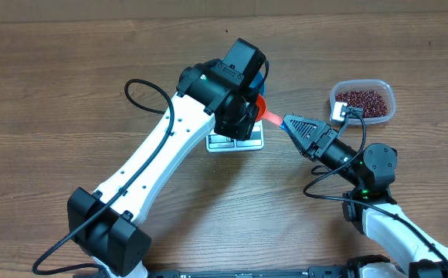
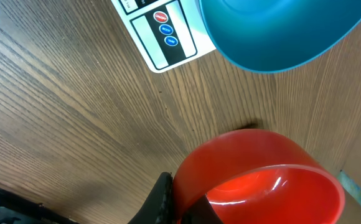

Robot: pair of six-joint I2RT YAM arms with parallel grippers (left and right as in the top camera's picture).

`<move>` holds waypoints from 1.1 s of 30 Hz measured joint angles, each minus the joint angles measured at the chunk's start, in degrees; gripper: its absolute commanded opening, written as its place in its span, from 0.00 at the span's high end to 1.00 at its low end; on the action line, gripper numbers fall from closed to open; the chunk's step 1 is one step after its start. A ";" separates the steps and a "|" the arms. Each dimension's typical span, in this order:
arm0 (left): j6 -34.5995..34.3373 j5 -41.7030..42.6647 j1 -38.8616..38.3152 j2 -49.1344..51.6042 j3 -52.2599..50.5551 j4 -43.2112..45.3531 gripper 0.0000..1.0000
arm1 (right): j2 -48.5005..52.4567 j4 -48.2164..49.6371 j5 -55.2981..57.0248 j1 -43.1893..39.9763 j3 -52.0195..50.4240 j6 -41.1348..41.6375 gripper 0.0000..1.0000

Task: Scoop item into bowl and weigh 150g on scale
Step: 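Grasp the scoop's blue handle with the right gripper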

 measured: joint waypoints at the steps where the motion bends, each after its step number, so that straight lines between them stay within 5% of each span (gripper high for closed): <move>1: -0.02 -0.11 0.00 0.00 0.02 -0.04 0.96 | 0.02 -0.02 -0.04 0.00 0.00 -0.11 0.46; 13: -0.20 -1.05 -0.48 0.00 0.00 -0.15 0.96 | 0.02 0.00 -0.02 0.02 0.00 -0.68 0.52; 26: -0.20 -1.27 -1.29 0.00 0.00 0.24 0.94 | 0.02 0.02 -0.04 0.02 0.00 -1.09 0.96; 27: -0.20 -1.29 -1.29 0.00 0.00 0.22 0.88 | 0.02 0.07 -0.04 0.00 0.00 -1.01 0.96; 28: -0.13 -1.27 -1.29 0.00 0.02 0.24 0.71 | 0.02 0.09 -0.02 0.02 0.00 -0.98 0.96; 30: -0.37 -1.27 -1.29 0.00 0.00 0.17 0.12 | 0.04 0.24 0.15 0.00 0.00 -0.96 0.96; 31: -0.39 -1.25 -1.29 0.00 0.00 0.15 0.01 | 0.04 0.22 0.20 -0.02 0.00 -0.94 0.96; 33: -0.39 -1.27 -1.29 0.00 0.02 0.28 0.01 | 0.07 -0.07 -0.04 0.02 0.00 -0.98 0.96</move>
